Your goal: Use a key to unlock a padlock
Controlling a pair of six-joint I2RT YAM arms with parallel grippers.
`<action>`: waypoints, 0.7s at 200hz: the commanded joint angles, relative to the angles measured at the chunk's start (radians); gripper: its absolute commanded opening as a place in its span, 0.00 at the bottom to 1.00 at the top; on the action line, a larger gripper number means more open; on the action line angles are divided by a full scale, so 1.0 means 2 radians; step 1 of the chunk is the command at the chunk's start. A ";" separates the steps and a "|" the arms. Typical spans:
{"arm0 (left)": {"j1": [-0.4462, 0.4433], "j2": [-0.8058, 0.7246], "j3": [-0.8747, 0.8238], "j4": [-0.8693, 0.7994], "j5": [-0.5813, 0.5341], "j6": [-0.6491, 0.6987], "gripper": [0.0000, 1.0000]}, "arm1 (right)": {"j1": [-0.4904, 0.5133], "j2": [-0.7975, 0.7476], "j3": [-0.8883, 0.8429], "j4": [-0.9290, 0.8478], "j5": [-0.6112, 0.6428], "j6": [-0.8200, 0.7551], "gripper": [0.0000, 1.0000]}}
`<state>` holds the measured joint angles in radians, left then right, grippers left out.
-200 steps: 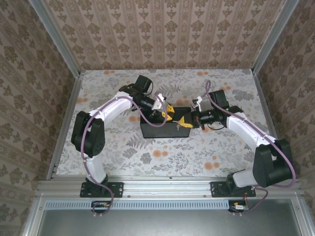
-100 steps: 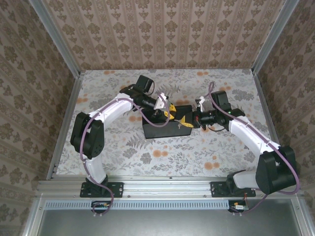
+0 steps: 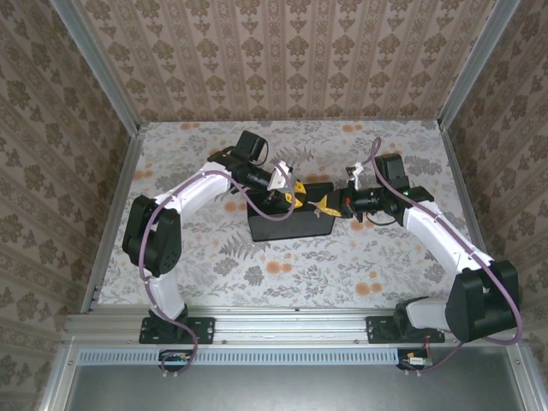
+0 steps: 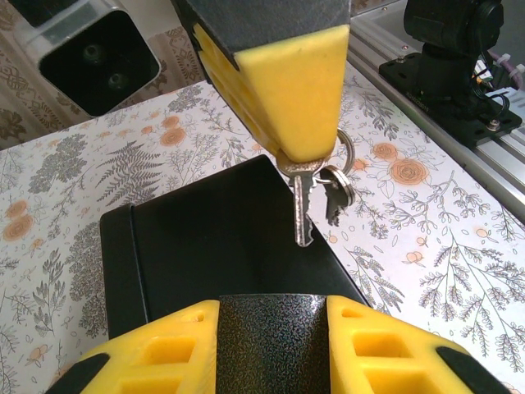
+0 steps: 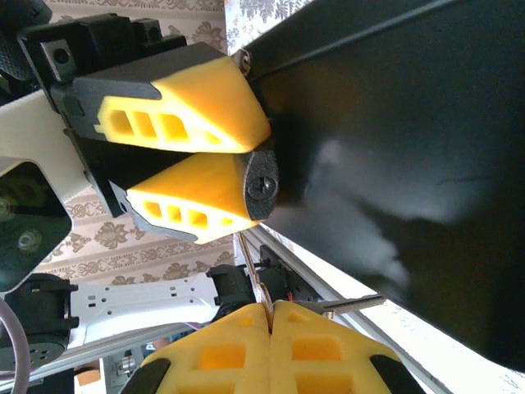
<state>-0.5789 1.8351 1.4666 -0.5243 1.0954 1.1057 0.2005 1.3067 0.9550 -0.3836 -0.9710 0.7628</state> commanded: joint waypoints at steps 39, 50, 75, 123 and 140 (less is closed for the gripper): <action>0.005 -0.004 0.022 -0.006 0.026 -0.006 0.23 | 0.006 0.022 0.018 0.003 0.008 -0.003 0.00; 0.005 -0.004 0.023 -0.007 0.026 -0.005 0.23 | 0.005 0.023 0.017 0.011 0.009 0.002 0.00; 0.004 -0.005 0.024 -0.012 0.029 -0.003 0.23 | 0.006 0.026 0.015 0.030 0.011 0.013 0.00; 0.004 -0.003 0.026 -0.013 0.028 -0.003 0.23 | 0.010 0.037 0.021 0.026 0.015 0.009 0.00; 0.004 -0.004 0.026 -0.013 0.029 -0.004 0.23 | 0.010 0.037 0.018 0.028 0.017 0.010 0.00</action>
<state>-0.5751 1.8355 1.4750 -0.5457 1.0954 1.0988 0.2138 1.3705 0.9627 -0.3389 -0.9493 0.7750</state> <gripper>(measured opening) 0.291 0.054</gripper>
